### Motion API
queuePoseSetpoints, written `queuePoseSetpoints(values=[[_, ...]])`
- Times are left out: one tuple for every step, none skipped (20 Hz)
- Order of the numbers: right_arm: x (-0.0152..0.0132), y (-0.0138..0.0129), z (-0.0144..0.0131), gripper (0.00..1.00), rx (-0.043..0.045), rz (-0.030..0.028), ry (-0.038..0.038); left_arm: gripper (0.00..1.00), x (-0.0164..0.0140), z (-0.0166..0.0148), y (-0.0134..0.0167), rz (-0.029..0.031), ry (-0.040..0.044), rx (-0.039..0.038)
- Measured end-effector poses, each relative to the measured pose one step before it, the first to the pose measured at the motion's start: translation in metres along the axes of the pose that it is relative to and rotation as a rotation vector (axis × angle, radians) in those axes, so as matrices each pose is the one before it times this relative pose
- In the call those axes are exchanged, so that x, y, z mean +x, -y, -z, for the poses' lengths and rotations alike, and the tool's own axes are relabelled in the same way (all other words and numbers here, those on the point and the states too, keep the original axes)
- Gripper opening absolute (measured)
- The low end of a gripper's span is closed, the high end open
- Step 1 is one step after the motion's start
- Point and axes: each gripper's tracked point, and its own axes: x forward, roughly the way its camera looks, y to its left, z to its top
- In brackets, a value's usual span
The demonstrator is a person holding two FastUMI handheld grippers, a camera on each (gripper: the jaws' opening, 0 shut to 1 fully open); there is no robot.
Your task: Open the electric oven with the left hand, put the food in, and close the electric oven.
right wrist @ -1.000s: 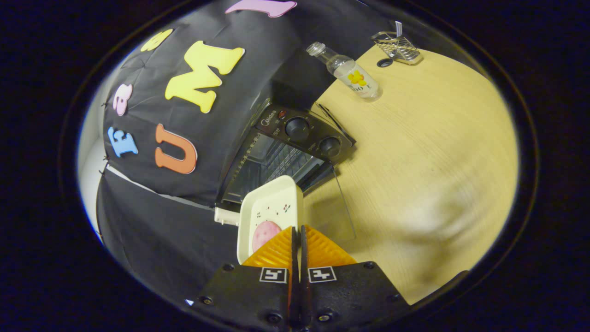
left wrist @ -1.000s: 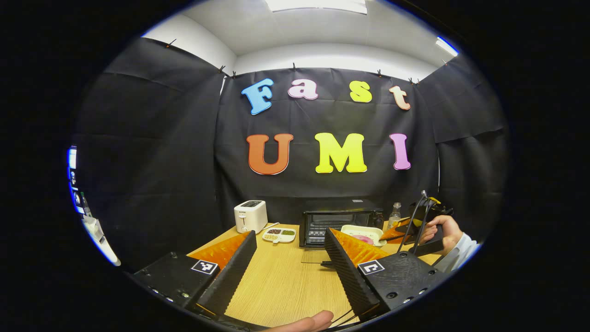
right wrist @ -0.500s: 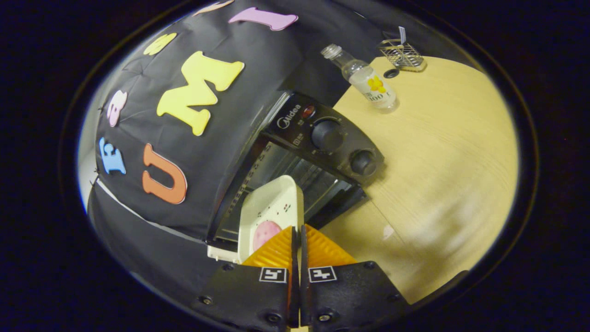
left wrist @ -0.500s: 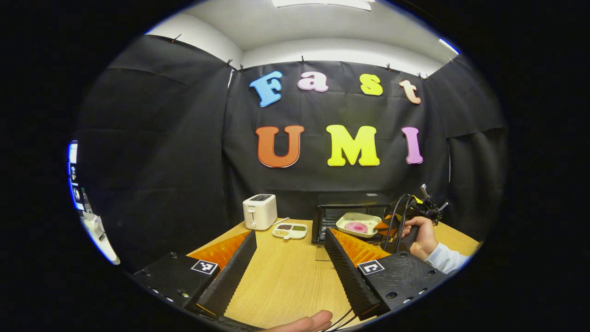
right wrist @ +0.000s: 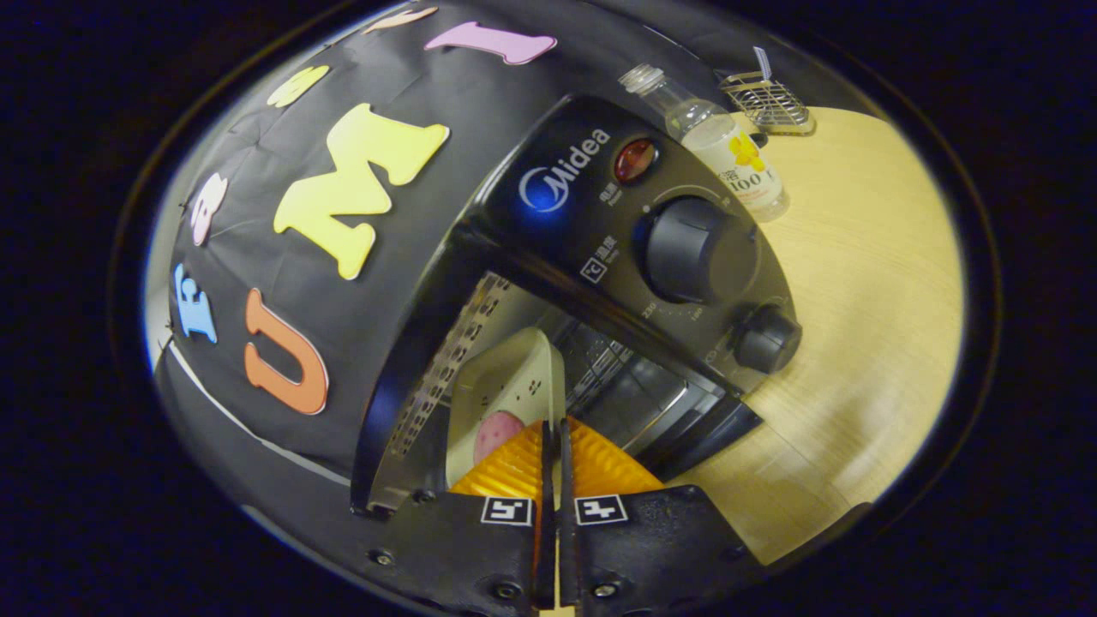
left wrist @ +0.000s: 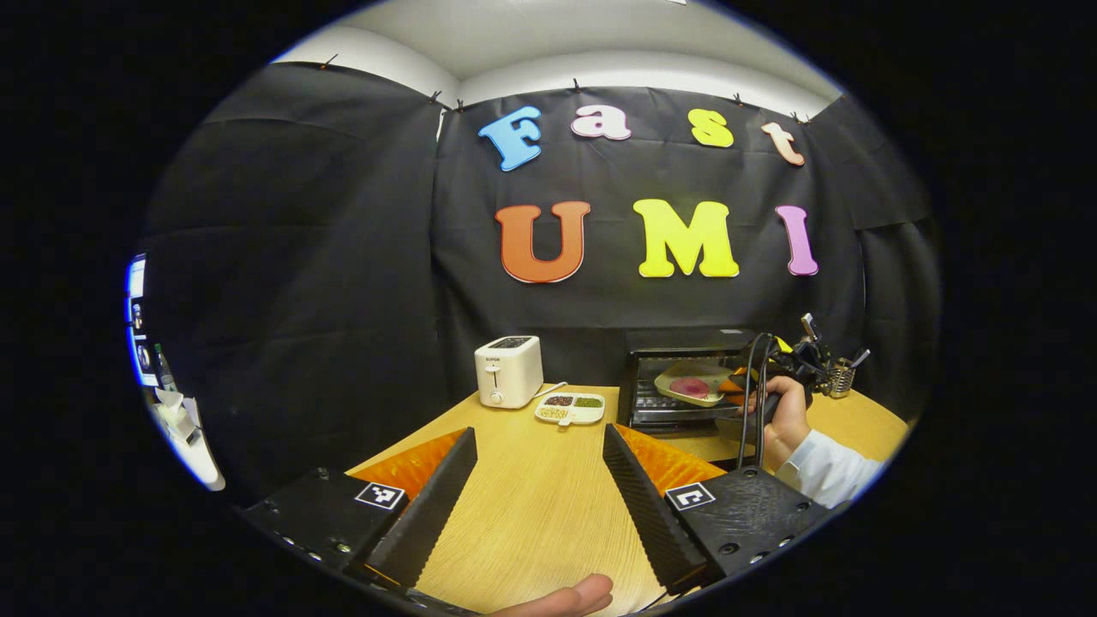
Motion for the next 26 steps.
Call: queuePoseSetpoints(values=[[0.00452, 0.00068, -0.00106, 0.05, -0.008, 0.00321, 0.00826, 0.95, 0.00149, 0.00215, 0.001, -0.00144, -0.00324, -0.00375], [0.00219, -0.00006, 0.00017, 0.06, -0.00022, -0.00004, 0.00881, 0.95, -0.00019, 0.00014, 0.00083, 0.00318, 0.00129, -0.00599], [0.00149, 0.00051, 0.00129, 0.06, 0.00229, 0.00775, 0.0012, 0.95, -0.0005, -0.00097, 0.0016, 0.00871, 0.00226, -0.00573], [-0.00008, -0.00001, 0.00245, 0.07, 0.00098, 0.00515, -0.00142, 0.95, -0.00049, -0.00049, 0.00069, 0.00657, 0.00083, -0.00546], [0.00029, 0.00076, 0.00166, 0.08, -0.0025, 0.01015, -0.00276, 0.95, -0.00019, 0.00121, -0.00012, 0.00428, -0.0024, -0.0059], [0.0001, -0.00248, 0.00069, 0.11, 0.00098, -0.01297, -0.0018, 0.95, -0.00175, 0.00124, -0.001, 0.0013, -0.00508, -0.00427], [-0.0023, 0.00004, -0.00251, 0.13, 0.01057, -0.0099, -0.00155, 0.95, -0.00262, 0.00037, -0.00185, -0.00226, -0.00182, -0.0025], [-0.00373, -0.00388, 0.00413, 0.2, 0.00613, -0.01154, -0.0079, 0.95, -0.00379, -0.00101, -0.00132, -0.0014, 0.00108, -0.00154], [-0.00594, -0.0027, 0.00205, 0.22, -0.00165, -0.01886, -0.00939, 0.95, -0.00344, -0.00155, 0.00005, -0.00018, 0.00235, -0.00252], [-0.00645, -0.00021, 0.00065, 0.29, -0.00946, -0.00843, -0.00089, 0.95, -0.00371, -0.00183, -0.00015, 0.00084, 0.00181, -0.0044], [-0.00697, 0.00366, 0.00054, 0.33, -0.02234, 0.01037, 0.00348, 0.95, -0.00296, -0.00112, -0.00007, 0.00328, 0.00135, -0.00514], [-0.00901, 0.00594, 0.00116, 0.41, -0.02191, 0.02432, 0.00669, 0.95, -0.00454, -0.00159, 0.00248, 0.01444, 0.00252, -0.00698], [-0.01057, 0.0017, -0.00079, 0.44, -0.01599, 0.00341, 0.01366, 0.95, -0.00446, -0.00038, 0.00342, 0.01693, -0.00005, -0.00672], [-0.01198, -0.00218, 0.0002, 0.49, -0.0225, -0.00266, 0.00759, 0.95, -0.00453, 0.00071, 0.0008, 0.00805, -0.00563, -0.00747], [-0.0113, -0.00166, 0.0013, 0.52, -0.02839, -0.01083, 0.00345, 0.95, -0.00339, 0.00152, -0.00145, 0.00166, -0.00721, -0.00536], [-0.0111, -0.00188, 0.00144, 0.52, -0.02341, -0.01381, 0.00218, 0.95, -0.00502, 0.00044, -0.00033, -0.00061, -0.00336, -0.00369], [-0.01066, 0.00037, -0.00033, 0.64, -0.02343, -0.00489, -0.00321, 0.95, -0.00478, -0.00133, -0.0003, -0.00213, 0.00085, -0.00203], [-0.01011, -0.00039, 0.00076, 0.75, -0.01791, -0.00563, 0.00075, 0.95, -0.00568, -0.00146, 0.00038, 0.0006, 0.00209, -0.00045], [-0.01139, -0.00236, -0.00092, 0.77, -0.01574, -0.01561, 0.00489, 0.95, -0.00636, -0.00265, 0.00098, 0.00048, 0.00387, -0.00062], [-0.01056, -0.00311, -0.00085, 0.78, -0.02149, -0.01854, 0.00594, 0.95, -0.00467, -0.00109, 0.0008, -0.00012, 0.00122, -0.00145], [-0.00948, -0.00165, 0.00033, 0.81, -0.02709, -0.00879, 0.00118, 0.95, -0.00526, -0.00184, 0.00094, -0.00047, 0.00294, 0.00149], [-0.01047, -0.00115, 0.00093, 0.84, -0.0302, -0.00894, -0.00023, 0.95, -0.00524, -0.00279, 0.00031, -0.0037, 0.00384, 0.00628], [-0.01058, -0.00234, -0.00097, 0.85, -0.02724, -0.00863, 0.00253, 0.95, -0.00365, -0.00272, -0.00017, -0.0029, 0.00343, 0.00721], [-0.0105, -0.00075, 0.00049, 0.9, -0.03545, 0.00108, -0.00447, 0.95, -0.00521, -0.00096, 0.001, 0.00052, -0.00044, 0.00094], [-0.01065, -0.00071, -0.00004, 0.94, -0.03542, -0.00366, -0.00241, 0.95, -0.00472, -0.00206, 0.00169, 0.00395, 0.00317, -0.00287], [-0.01267, -0.00318, -0.00043, 0.97, -0.02773, -0.01559, -0.00085, 0.95, -0.00305, -0.00226, 0.00341, 0.00672, 0.00724, -0.00327]])
